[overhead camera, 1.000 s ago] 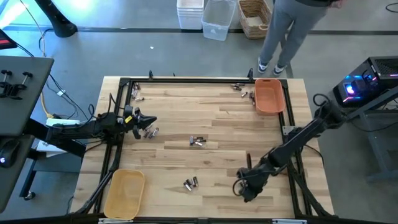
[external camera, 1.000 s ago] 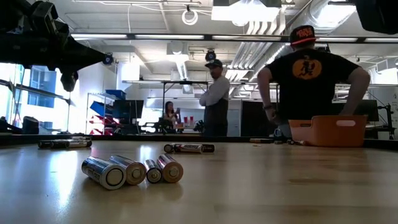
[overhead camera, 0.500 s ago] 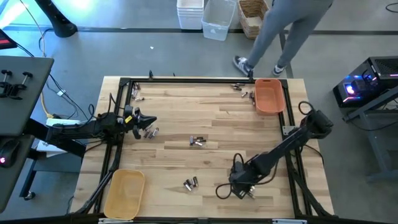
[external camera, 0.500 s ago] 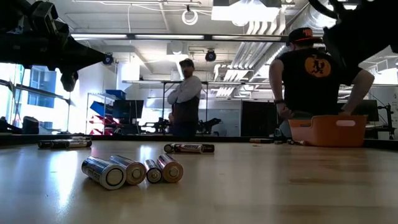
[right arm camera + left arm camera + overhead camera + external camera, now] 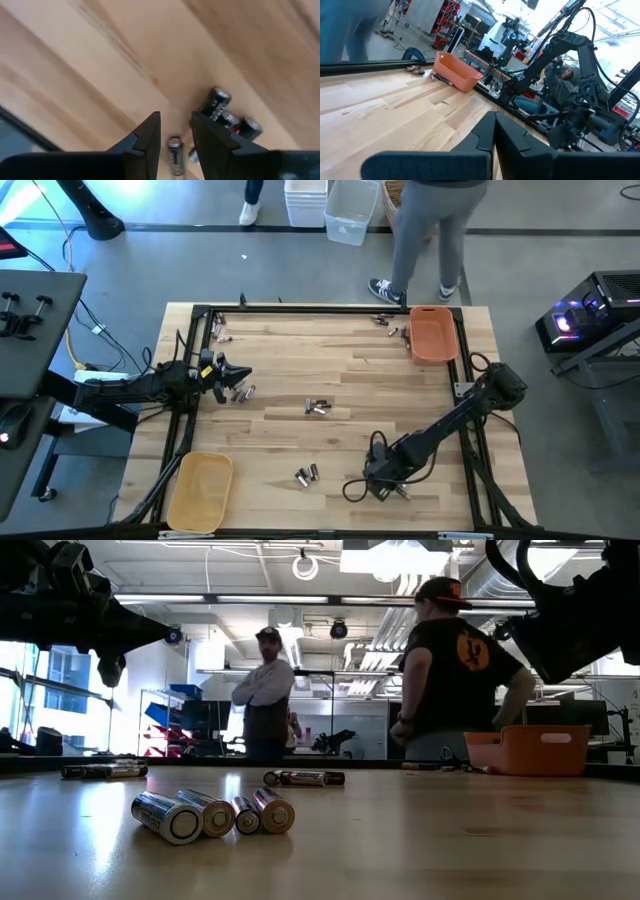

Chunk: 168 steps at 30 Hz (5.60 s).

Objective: Sort batteries
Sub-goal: Put the black battery into the orange bin

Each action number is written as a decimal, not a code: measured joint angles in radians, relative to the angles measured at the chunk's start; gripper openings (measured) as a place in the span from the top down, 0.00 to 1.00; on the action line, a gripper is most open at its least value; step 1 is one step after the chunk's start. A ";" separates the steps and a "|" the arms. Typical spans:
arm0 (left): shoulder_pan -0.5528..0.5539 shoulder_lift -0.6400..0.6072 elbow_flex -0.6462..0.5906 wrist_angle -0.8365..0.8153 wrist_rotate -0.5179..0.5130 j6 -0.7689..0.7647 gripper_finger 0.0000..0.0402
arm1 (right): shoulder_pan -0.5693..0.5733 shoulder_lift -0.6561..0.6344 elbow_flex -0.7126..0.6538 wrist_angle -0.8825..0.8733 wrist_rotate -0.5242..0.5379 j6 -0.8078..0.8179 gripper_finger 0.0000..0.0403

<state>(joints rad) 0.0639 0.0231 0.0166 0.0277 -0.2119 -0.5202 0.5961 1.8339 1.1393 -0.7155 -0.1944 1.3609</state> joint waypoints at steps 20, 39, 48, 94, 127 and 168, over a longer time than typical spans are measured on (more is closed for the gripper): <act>0.000 0.000 0.000 0.000 0.000 0.000 1.00 | -0.007 -0.005 0.023 -0.135 0.018 0.012 0.74; 0.000 0.000 0.000 0.000 0.000 0.000 1.00 | -0.006 0.085 0.030 -0.068 0.003 0.053 0.82; 0.000 0.000 0.000 0.000 0.000 0.000 1.00 | -0.041 -0.015 0.130 -0.263 0.243 -0.022 0.96; 0.000 0.000 0.000 0.000 0.000 0.000 1.00 | -1.256 -0.466 -0.152 -0.266 0.432 -0.663 0.51; 0.000 0.000 0.000 0.000 0.000 0.000 1.00 | 0.229 0.027 0.106 -0.157 0.159 0.097 0.55; 0.000 0.000 0.000 0.000 0.000 0.000 1.00 | -0.775 -0.283 0.154 -0.606 0.836 -0.307 0.96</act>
<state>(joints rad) 0.0643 0.0235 0.0166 0.0277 -0.2119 -0.5201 -0.1789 1.5513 1.2929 -1.3214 0.6416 1.0537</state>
